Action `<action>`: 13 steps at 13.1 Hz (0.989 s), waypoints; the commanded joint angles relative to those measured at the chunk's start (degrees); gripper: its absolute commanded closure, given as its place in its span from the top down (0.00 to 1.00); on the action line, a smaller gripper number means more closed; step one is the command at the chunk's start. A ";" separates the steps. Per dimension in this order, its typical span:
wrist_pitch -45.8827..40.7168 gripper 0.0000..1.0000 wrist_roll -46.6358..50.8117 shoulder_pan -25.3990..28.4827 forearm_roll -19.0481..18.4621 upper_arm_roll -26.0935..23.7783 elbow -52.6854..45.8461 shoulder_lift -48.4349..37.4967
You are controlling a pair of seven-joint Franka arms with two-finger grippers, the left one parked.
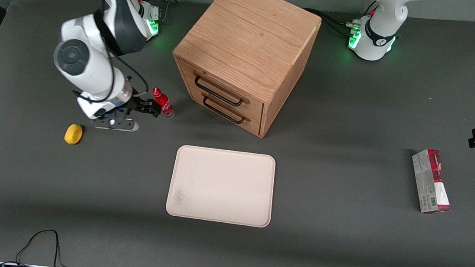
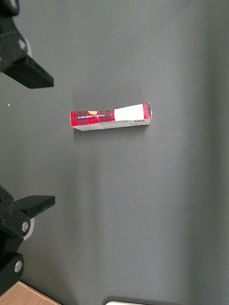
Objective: Place coke bottle on tray
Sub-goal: 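Move the open right gripper down over the red Coca-Cola bottle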
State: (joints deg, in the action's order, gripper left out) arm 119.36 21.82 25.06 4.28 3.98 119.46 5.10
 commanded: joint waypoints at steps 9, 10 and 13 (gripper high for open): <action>7.28 1.00 3.06 3.77 0.99 0.68 17.99 -10.90; 8.68 1.00 3.14 3.77 0.99 0.68 19.14 -10.82; 10.10 1.00 3.84 3.86 0.99 0.59 20.82 -10.64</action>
State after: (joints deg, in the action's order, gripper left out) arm 128.31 24.05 28.05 4.30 4.09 138.60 -4.26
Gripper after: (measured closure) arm 0.000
